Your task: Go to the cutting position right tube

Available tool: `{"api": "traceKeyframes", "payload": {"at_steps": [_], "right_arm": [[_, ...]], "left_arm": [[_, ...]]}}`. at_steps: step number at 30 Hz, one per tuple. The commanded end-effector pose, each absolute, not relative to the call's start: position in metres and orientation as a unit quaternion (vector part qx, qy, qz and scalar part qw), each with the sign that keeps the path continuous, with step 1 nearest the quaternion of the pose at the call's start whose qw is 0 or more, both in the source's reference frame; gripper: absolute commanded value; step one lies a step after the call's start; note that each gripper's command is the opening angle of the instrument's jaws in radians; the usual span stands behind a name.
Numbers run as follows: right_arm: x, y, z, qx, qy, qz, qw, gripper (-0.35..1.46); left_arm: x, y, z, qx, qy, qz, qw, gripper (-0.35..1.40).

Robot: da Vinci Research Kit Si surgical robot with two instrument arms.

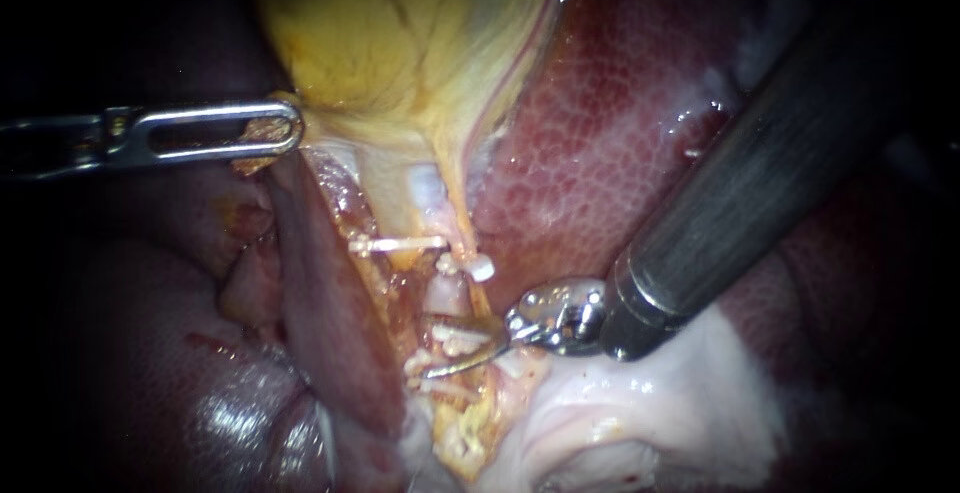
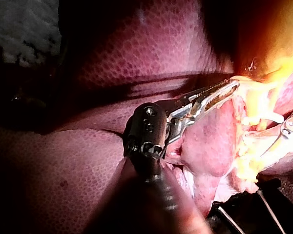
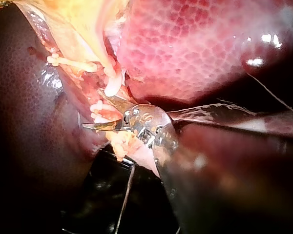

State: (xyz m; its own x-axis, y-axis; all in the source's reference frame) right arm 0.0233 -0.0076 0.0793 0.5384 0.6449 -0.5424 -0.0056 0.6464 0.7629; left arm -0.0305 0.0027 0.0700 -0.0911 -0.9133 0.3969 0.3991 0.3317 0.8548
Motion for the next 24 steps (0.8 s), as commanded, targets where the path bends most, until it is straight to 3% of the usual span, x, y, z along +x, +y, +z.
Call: {"api": "traceKeyframes", "payload": {"at_steps": [1, 16, 24], "right_arm": [[0.0233, -0.0076, 0.0793, 0.368, 0.435, 0.204, 0.796, 1.43], [0.0229, -0.0078, 0.0793, 0.369, 0.435, 0.202, 0.796, 1.43], [0.0192, -0.0066, 0.0781, 0.375, 0.427, 0.195, 0.800, 1.43]], "left_arm": [[-0.0305, 0.0027, 0.0700, 0.246, -0.522, -0.523, 0.627, -0.35], [-0.0305, 0.0027, 0.0700, 0.246, -0.522, -0.523, 0.627, -0.35], [-0.0303, 0.0026, 0.0699, 0.247, -0.522, -0.523, 0.627, -0.35]]}}
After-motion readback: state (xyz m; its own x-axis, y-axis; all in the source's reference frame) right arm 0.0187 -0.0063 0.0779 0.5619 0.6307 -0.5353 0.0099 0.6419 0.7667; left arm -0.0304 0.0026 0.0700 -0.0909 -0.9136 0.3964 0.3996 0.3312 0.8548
